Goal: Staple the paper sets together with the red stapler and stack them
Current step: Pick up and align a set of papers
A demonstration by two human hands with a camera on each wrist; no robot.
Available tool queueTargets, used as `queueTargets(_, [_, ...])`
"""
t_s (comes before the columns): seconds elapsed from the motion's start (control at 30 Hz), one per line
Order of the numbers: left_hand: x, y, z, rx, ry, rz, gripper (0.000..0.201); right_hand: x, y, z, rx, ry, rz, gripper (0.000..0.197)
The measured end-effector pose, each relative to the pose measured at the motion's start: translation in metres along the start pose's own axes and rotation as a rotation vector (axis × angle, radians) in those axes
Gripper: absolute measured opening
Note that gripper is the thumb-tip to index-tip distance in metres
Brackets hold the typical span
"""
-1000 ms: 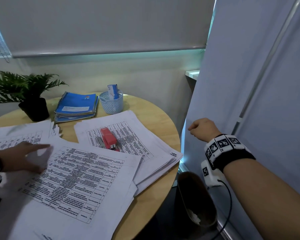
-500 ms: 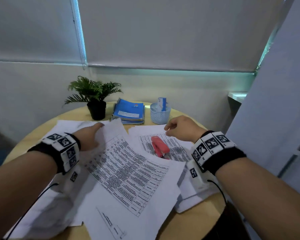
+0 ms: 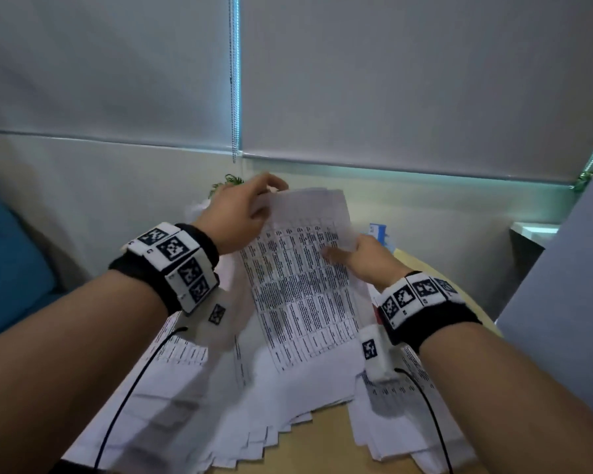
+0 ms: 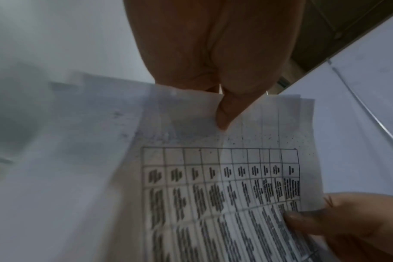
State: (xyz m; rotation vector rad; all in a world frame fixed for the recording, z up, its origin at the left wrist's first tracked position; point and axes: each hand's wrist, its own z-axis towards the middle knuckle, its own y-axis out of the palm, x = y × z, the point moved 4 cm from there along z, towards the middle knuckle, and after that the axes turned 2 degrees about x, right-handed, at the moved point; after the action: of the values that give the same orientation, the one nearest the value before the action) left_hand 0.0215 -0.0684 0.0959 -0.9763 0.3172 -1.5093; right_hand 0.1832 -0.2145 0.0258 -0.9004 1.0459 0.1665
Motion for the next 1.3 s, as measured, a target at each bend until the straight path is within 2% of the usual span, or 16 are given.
queueTargets(0.07, [-0.01, -0.015, 0.0, 0.234, -0.021, 0.091, 0.049, -0.005, -0.007, -0.003, 0.087, -0.028, 0.147, 0.041])
queueTargets(0.13, [-0.029, -0.025, -0.007, 0.453, -0.175, 0.076, 0.071, -0.008, -0.015, -0.006, 0.162, -0.041, 0.281, 0.046])
queueTargets(0.17, [-0.038, -0.024, -0.012, 0.468, -0.279, -0.016, 0.082, -0.008, -0.018, -0.006, 0.191, -0.046, 0.338, 0.044])
queueTargets(0.27, [-0.059, 0.006, -0.021, 0.226, -0.536, -0.564, 0.093, -0.014, -0.023, -0.01, 0.242, -0.062, 0.445, 0.035])
queueTargets(0.33, [-0.057, 0.019, -0.023, 0.179, -0.547, -0.78, 0.078, -0.018, -0.025, -0.012, 0.276, -0.089, 0.467, 0.035])
queueTargets(0.47, [-0.041, 0.02, -0.015, 0.249, -0.478, -0.806, 0.044, -0.026, -0.026, -0.013, 0.377, -0.133, 0.461, 0.028])
queueTargets(0.53, [-0.041, 0.028, -0.017, 0.261, -0.48, -0.778, 0.044, -0.021, -0.018, -0.012, 0.409, -0.102, 0.374, 0.039])
queueTargets(0.63, [-0.048, 0.037, -0.028, 0.281, -0.533, -0.587, 0.037, -0.007, -0.007, -0.011, 0.461, -0.061, 0.285, 0.051])
queueTargets(0.73, [-0.051, 0.032, -0.032, 0.342, -0.538, -0.49, 0.026, -0.006, -0.012, -0.013, 0.505, -0.047, 0.333, 0.037])
queueTargets(0.8, [-0.054, 0.027, -0.032, 0.378, -0.532, -0.46, 0.02, -0.005, -0.013, -0.015, 0.493, -0.027, 0.363, 0.04])
queueTargets(0.83, [-0.057, 0.028, -0.033, 0.379, -0.542, -0.485, 0.019, -0.002, -0.01, -0.016, 0.48, -0.021, 0.363, 0.044])
queueTargets(0.97, [-0.063, 0.039, -0.039, 0.373, -0.569, -0.812, 0.018, 0.0, -0.007, -0.021, 0.494, -0.066, 0.387, 0.034])
queueTargets(1.03, [-0.061, 0.042, -0.038, 0.322, -0.537, -0.872, 0.044, -0.002, -0.009, -0.02, 0.49, -0.087, 0.436, 0.034])
queueTargets(1.1, [-0.059, 0.046, -0.037, 0.285, -0.52, -0.814, 0.056, -0.003, -0.01, -0.02, 0.451, -0.091, 0.461, 0.021])
queueTargets(1.2, [-0.055, 0.046, -0.036, 0.317, -0.522, -0.753, 0.039, -0.004, -0.014, -0.022, 0.468, -0.104, 0.467, 0.018])
queueTargets(1.3, [-0.053, 0.05, -0.034, 0.295, -0.546, -0.759, 0.029, 0.0, -0.011, -0.018, 0.449, -0.046, 0.448, 0.028])
